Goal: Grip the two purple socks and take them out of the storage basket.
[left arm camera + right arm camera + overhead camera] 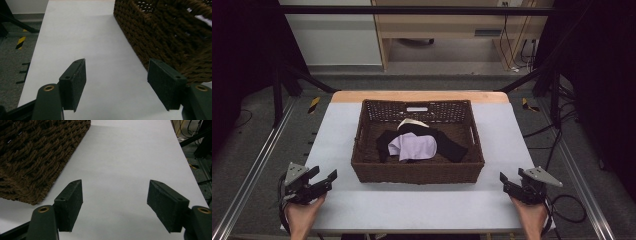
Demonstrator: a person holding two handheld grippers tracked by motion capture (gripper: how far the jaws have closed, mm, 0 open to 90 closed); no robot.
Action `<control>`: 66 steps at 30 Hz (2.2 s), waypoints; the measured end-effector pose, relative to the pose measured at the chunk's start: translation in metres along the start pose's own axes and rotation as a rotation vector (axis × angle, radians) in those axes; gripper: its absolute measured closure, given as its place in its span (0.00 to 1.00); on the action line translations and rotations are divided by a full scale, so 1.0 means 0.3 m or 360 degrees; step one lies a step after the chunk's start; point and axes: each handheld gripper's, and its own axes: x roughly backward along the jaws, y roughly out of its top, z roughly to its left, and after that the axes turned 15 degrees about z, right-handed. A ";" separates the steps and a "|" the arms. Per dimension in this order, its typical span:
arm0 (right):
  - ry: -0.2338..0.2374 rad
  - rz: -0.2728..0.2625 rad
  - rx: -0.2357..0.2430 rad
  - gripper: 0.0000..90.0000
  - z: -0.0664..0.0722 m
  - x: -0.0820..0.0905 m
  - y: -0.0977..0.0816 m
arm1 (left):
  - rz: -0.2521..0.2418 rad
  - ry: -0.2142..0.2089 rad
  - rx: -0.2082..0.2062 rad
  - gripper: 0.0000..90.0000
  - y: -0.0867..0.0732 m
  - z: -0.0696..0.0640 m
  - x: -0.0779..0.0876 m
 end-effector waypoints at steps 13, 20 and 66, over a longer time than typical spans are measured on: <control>-0.0005 0.0030 0.0093 0.32 0.027 -0.014 0.003 | -0.0128 -0.0049 -0.0019 0.35 0.054 -0.063 0.087; -0.0009 0.0035 0.0102 0.33 0.027 -0.016 0.001 | -0.0154 -0.0087 -0.0050 0.36 0.081 -0.088 0.113; -0.0004 0.0014 0.0114 0.35 0.035 -0.018 0.014 | -0.0252 -0.0235 -0.0209 0.35 0.420 -0.301 0.079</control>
